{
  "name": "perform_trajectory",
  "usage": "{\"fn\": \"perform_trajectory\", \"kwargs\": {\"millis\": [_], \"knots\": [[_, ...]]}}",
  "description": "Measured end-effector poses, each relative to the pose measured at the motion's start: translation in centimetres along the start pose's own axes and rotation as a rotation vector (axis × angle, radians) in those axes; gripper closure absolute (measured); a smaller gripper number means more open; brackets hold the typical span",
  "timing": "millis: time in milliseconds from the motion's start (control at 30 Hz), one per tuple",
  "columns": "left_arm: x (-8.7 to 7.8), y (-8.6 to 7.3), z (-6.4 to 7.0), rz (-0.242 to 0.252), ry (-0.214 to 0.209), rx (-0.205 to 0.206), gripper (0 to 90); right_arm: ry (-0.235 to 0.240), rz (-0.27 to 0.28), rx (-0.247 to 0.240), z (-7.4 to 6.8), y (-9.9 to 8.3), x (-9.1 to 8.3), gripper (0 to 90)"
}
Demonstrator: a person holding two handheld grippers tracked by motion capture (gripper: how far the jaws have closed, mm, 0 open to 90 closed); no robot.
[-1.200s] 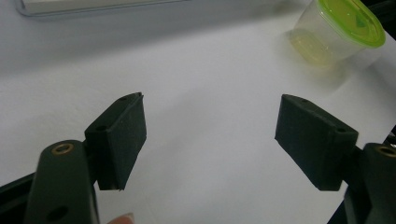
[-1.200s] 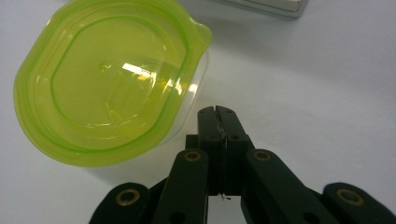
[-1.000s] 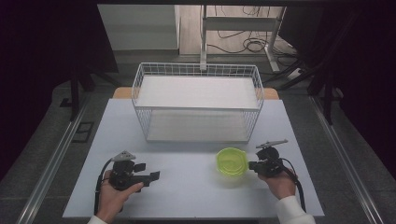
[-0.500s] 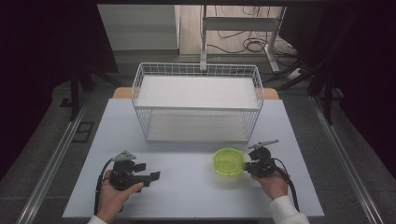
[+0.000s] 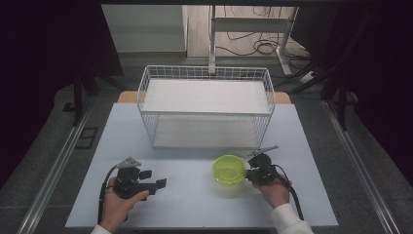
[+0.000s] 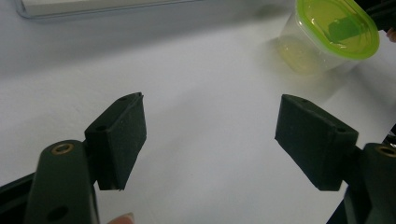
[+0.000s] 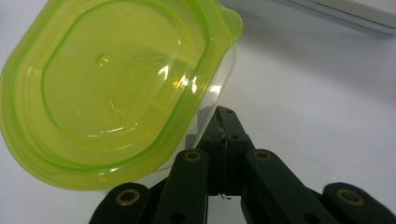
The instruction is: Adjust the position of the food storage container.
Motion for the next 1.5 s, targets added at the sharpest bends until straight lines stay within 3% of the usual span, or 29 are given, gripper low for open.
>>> {"fn": "perform_trajectory", "kwargs": {"millis": [467,967,1233,1500], "knots": [[0.0,0.0,-0.1,0.001,-0.002,-0.003,24.3,0.030,-0.038,-0.090,-4.0,1.7,3.1,89.0],[0.1,-0.1,-0.1,-0.008,-0.003,0.001,24.3,0.041,-0.035,-0.125,-4.9,2.5,4.6,89.0],[-0.1,-0.1,-0.3,-0.003,-0.004,-0.003,24.3,0.035,-0.027,-0.129,-4.5,2.4,4.2,88.9],[-0.3,0.0,-0.5,0.009,-0.001,-0.010,24.8,0.043,0.058,-0.090,-3.0,1.7,0.5,88.7]]}}
Point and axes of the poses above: each handheld gripper's, and its own axes: x roughly forward along the jaws, y roughly out of its top, z roughly to its right, the point moved 4 cm from there along x, roughly forward along the jaws, and after that the axes turned 14 degrees about y, right-handed, at the moved point
